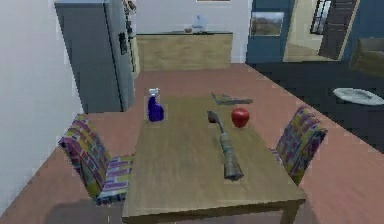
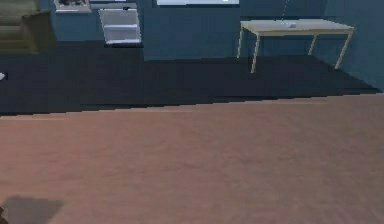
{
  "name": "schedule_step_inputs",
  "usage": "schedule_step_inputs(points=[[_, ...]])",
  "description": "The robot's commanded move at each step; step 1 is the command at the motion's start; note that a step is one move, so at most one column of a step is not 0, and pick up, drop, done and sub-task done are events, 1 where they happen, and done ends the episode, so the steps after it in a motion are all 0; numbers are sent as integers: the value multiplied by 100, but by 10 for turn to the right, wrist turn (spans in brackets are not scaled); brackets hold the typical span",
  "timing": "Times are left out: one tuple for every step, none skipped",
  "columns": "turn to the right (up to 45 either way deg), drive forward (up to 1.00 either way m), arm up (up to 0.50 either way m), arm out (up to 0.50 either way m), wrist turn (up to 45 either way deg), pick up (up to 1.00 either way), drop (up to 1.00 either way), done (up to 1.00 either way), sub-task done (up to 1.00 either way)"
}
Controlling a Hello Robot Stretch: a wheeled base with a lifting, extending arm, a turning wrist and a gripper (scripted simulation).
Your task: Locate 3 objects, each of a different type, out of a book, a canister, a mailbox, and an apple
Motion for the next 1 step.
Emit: schedule_step_inputs(points=[[120, 0, 0, 0, 0, 0, 0, 0, 0]])
